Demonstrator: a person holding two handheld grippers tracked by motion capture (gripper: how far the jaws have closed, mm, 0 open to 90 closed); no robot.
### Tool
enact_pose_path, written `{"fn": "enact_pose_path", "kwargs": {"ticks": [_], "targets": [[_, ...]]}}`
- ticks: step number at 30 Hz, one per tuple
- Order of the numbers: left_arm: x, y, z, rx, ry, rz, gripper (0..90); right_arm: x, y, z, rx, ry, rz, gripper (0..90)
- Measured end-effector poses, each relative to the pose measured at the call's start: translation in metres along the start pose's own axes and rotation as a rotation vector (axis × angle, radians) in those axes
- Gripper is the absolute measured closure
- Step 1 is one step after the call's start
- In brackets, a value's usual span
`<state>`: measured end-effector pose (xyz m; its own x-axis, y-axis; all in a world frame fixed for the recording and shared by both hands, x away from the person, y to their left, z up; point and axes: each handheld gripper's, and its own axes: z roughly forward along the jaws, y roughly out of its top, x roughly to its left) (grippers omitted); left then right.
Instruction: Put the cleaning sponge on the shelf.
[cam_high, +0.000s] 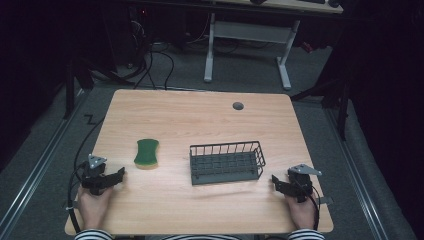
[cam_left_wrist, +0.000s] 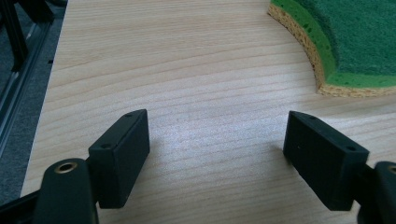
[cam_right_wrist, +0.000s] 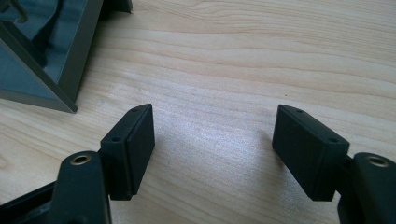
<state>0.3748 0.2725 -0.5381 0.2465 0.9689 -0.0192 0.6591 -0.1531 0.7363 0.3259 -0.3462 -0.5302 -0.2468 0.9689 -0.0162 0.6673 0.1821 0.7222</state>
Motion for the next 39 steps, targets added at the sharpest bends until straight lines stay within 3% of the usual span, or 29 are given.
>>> {"fn": "enact_pose_path", "kwargs": {"ticks": [29,33,35,39], "targets": [[0.001,0.0,0.0,0.001,-0.012,-0.005,21.3,0.001,0.0,0.0,-0.006,0.013,-0.009,33.9],[0.004,-0.001,-0.002,-0.016,-0.035,-0.052,24.1,0.001,0.0,-0.001,-0.006,0.011,-0.01,34.8],[0.003,-0.002,-0.006,-0.039,-0.053,-0.086,25.2,0.004,0.0,-0.002,-0.006,0.014,-0.013,39.8],[-0.004,-0.005,-0.016,-0.072,-0.058,-0.078,27.6,0.009,-0.001,-0.003,-0.007,0.042,-0.029,41.4]]}}
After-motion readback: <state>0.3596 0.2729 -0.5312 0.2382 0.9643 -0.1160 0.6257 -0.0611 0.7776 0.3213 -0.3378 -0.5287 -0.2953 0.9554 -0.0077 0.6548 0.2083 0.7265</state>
